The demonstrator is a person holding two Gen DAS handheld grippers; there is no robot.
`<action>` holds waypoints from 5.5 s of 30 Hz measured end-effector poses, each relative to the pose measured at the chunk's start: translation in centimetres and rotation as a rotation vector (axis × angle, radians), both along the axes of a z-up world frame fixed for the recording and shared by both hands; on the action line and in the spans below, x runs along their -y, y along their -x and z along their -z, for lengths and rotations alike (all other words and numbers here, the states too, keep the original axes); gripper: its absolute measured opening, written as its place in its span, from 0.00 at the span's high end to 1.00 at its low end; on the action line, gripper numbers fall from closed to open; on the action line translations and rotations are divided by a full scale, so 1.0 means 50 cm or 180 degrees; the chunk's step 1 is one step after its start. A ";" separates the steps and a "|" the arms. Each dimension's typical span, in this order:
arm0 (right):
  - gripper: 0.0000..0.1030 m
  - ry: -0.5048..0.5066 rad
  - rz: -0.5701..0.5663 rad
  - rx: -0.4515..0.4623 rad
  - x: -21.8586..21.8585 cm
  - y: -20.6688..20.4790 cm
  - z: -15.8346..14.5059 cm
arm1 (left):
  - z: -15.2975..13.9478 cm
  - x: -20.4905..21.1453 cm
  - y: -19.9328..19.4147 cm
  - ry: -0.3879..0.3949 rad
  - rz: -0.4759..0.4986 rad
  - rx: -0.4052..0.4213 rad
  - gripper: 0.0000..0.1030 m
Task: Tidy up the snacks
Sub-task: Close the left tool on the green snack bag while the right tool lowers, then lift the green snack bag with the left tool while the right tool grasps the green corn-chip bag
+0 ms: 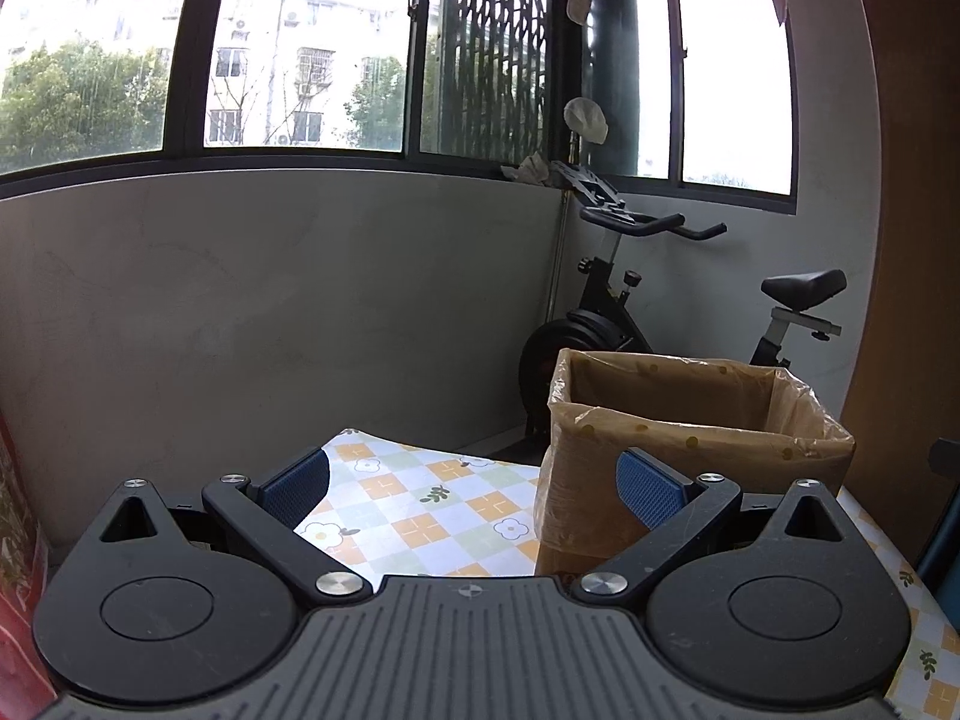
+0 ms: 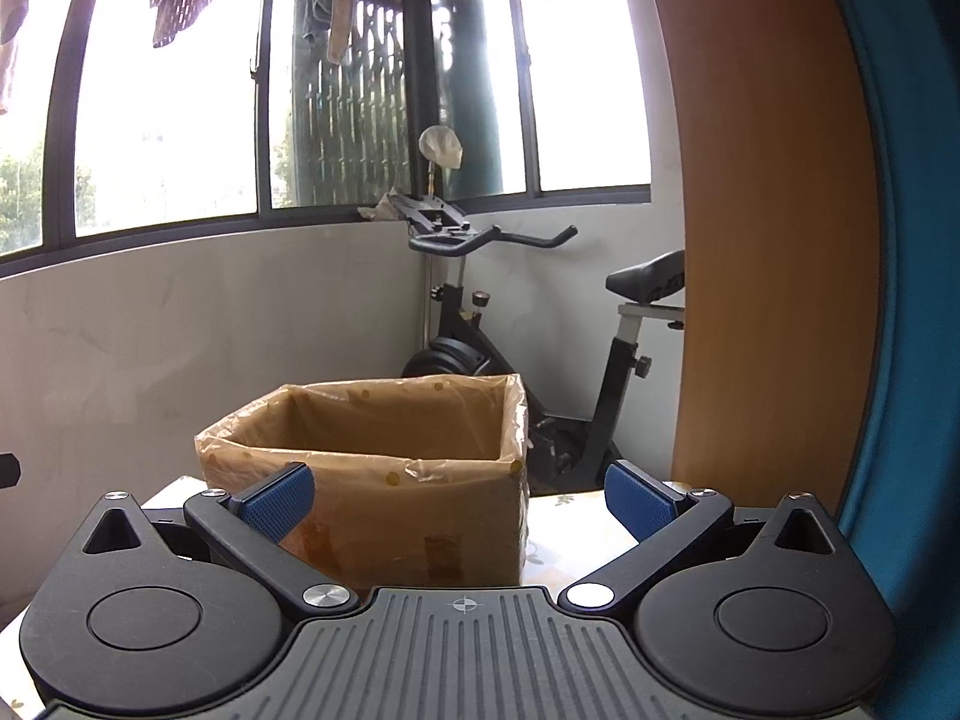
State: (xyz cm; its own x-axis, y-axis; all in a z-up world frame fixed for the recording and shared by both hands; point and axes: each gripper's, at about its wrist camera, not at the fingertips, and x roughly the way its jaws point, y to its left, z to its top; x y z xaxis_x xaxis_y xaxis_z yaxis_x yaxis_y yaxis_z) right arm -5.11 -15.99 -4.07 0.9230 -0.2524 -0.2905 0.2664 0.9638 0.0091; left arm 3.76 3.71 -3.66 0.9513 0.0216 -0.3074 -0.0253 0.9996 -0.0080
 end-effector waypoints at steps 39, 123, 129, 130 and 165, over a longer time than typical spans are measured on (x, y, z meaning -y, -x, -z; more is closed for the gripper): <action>0.00 -0.0632 0.0288 -0.0723 0.114 -0.113 0.295 | 0.358 -0.060 -0.177 0.1717 -0.0220 -0.1388 0.00; 0.21 -0.1028 0.0122 -0.0533 0.240 -0.103 0.418 | 0.318 -0.034 -0.073 0.0333 0.0021 -0.0608 0.31; 0.22 -0.0786 0.0178 -0.0517 0.237 -0.081 0.398 | 0.303 -0.037 -0.054 0.0363 0.0014 -0.0515 0.31; 0.22 -0.0766 0.0186 -0.0523 0.236 -0.078 0.396 | 0.298 -0.038 -0.048 0.0362 0.0017 -0.0482 0.31; 0.22 -0.0663 0.0211 0.0383 0.259 -0.011 0.188 | 0.099 -0.016 -0.026 0.0076 0.0452 0.0714 0.31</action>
